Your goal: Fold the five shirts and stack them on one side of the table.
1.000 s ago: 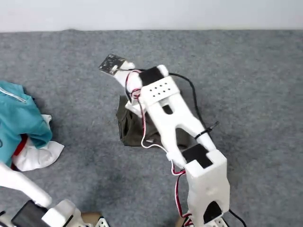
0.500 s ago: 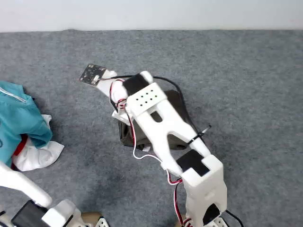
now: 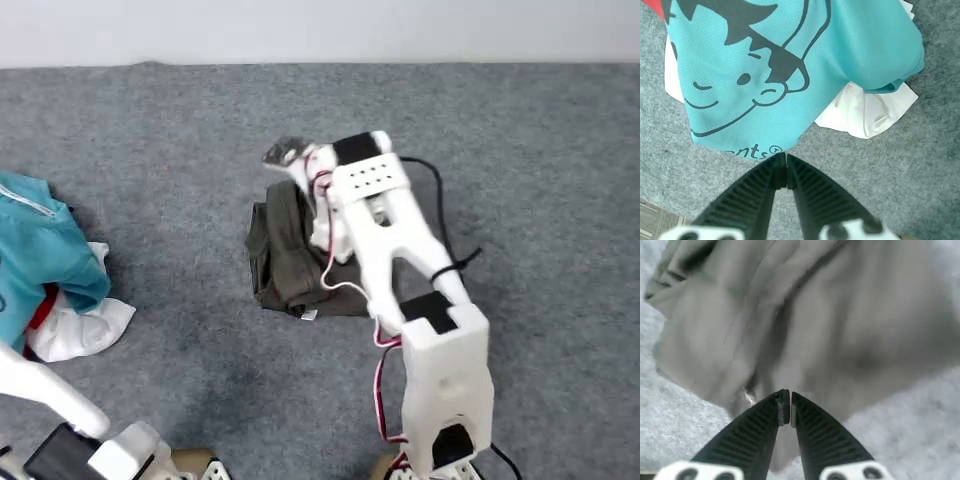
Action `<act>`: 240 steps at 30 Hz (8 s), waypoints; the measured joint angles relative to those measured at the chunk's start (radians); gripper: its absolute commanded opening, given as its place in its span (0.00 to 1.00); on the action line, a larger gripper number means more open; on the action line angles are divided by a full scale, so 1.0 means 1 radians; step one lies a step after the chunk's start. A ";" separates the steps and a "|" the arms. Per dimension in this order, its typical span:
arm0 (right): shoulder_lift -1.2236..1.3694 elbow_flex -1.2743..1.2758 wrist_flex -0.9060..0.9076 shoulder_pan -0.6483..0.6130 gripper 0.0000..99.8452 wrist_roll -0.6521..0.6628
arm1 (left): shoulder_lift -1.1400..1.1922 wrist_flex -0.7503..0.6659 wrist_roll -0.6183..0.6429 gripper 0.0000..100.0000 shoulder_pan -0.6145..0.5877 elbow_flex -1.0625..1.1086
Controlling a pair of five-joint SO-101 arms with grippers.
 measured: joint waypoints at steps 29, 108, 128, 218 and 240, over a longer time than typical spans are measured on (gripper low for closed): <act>0.261 -0.399 -0.091 0.058 0.01 -0.040 | 0.000 0.000 0.000 0.01 0.000 0.000; -0.089 0.158 -0.408 0.258 0.01 -0.147 | 0.000 0.000 0.000 0.01 0.000 0.000; 0.064 -0.031 -0.351 0.272 0.01 -0.255 | 0.000 0.000 0.000 0.01 0.000 0.000; -0.129 0.052 -0.442 0.585 0.29 -0.028 | -0.009 0.000 -0.066 0.01 0.000 0.100; 0.003 0.051 -0.244 0.430 0.37 -1.109 | -0.009 0.000 -0.066 0.01 0.000 0.100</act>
